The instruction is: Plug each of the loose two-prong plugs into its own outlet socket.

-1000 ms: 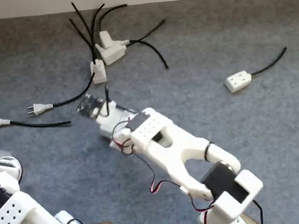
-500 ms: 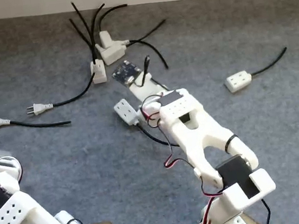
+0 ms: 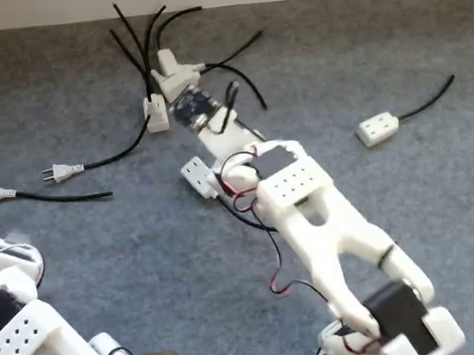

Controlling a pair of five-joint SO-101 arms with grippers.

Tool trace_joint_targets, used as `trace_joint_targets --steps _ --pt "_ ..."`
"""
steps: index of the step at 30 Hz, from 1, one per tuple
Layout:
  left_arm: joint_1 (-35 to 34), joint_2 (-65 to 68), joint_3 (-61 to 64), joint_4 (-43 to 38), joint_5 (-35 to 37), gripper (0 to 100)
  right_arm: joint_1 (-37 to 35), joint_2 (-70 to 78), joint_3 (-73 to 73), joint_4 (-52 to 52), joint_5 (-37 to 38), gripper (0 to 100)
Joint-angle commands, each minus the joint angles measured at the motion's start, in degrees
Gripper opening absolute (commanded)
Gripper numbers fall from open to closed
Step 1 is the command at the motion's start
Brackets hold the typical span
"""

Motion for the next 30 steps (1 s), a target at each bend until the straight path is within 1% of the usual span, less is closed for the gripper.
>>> trace_joint_targets --steps 1,4,6,9,12,15,20,23,25,28,30 --pt "3.1 -0.3 -1.6 -0.9 -1.9 26 2.6 -8.6 -2.2 3.3 -5.1 22.1" --pt "3.5 1.5 -6.1 -0.2 -2.8 26 5.6 -11.9 -2.0 7.1 -8.9 22.1" --pt "5.5 6.0 -10.9 1.9 -3.6 26 7.4 -12.6 -0.4 8.5 -10.5 22.1" --pt "9.2 18.4 -20.4 6.3 -3.6 26 8.7 -12.9 3.9 8.2 -10.5 22.1" --pt "9.6 33.3 -32.4 11.3 -2.5 26 8.7 -12.9 8.0 8.1 -10.6 22.1" --pt "9.2 46.6 -44.7 16.2 4.0 26 8.7 -12.9 12.8 4.2 -11.5 22.1" --pt "10.5 63.5 -62.4 22.5 15.3 26 8.3 -12.6 24.9 -11.8 -11.3 22.1" --pt "13.0 71.6 -71.0 23.9 20.8 26 8.3 -12.4 31.2 -22.3 -11.3 22.1" --pt "13.9 76.8 -76.0 24.0 25.3 26 8.3 -12.4 34.5 -27.2 -11.2 22.1" --pt "13.8 83.7 -83.2 24.1 31.5 26 8.2 -12.4 37.3 -31.3 -11.2 22.1" --pt "12.7 88.2 -88.0 24.1 33.6 26 8.2 -12.4 37.6 -32.0 -11.2 22.1"
